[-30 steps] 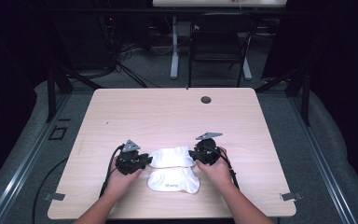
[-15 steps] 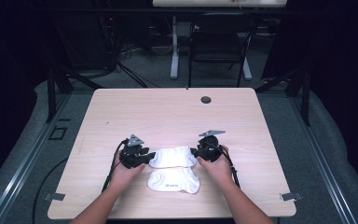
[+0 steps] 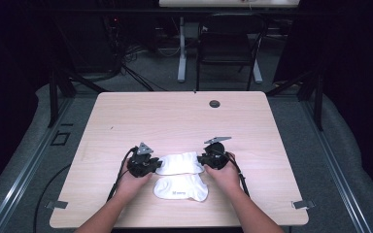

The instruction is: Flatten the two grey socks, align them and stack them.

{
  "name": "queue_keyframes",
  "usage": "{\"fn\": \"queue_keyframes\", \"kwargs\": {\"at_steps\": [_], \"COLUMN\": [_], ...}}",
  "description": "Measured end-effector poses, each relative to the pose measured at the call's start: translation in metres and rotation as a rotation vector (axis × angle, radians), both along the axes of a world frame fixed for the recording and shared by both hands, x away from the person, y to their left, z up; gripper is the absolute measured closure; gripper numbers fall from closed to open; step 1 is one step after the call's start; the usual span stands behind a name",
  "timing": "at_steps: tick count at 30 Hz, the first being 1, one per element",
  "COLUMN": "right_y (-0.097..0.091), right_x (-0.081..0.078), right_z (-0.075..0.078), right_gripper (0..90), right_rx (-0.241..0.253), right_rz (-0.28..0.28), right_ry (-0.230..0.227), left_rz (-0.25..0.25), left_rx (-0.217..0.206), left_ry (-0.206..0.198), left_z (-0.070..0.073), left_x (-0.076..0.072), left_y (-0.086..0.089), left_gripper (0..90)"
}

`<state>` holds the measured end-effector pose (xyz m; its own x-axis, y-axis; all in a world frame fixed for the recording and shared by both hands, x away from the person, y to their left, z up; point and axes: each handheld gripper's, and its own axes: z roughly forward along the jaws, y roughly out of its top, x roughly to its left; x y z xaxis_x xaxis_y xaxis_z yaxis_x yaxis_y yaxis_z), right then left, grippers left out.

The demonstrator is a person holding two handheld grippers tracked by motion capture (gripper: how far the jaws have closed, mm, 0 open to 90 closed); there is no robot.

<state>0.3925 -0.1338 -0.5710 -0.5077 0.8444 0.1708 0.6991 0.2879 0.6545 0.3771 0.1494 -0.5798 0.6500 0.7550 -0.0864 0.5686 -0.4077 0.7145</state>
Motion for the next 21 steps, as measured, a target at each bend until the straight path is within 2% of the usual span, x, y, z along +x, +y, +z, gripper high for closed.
{"fn": "queue_keyframes", "kwargs": {"at_steps": [1,2,4,6,12,21], "right_y": [0.000,0.001,0.001,0.000,0.001,0.007], "right_x": [0.000,-0.001,-0.001,-0.002,-0.007,-0.011], "right_z": [0.000,0.001,0.002,0.003,0.011,0.031], "right_gripper": [75.6,80.6,84.1,85.4,86.4,86.6], "right_rx": [0.000,-0.007,-0.003,0.000,0.011,0.039], "right_rz": [0.000,0.005,0.011,0.013,0.030,0.054], "right_ry": [0.000,-0.002,-0.004,-0.001,-0.030,-0.072], "left_rz": [0.000,-0.001,-0.007,-0.007,-0.006,0.007], "left_rx": [0.000,-0.006,-0.001,0.004,-0.004,-0.061], "left_ry": [0.000,0.005,0.000,0.000,0.002,-0.018], "left_z": [0.000,0.000,0.000,0.001,0.005,0.019], "left_x": [0.000,0.000,-0.001,-0.001,-0.002,-0.006], "left_y": [0.000,-0.001,-0.001,-0.001,0.001,0.009], "left_gripper": [79.0,80.6,83.6,85.3,86.6,86.8]}}
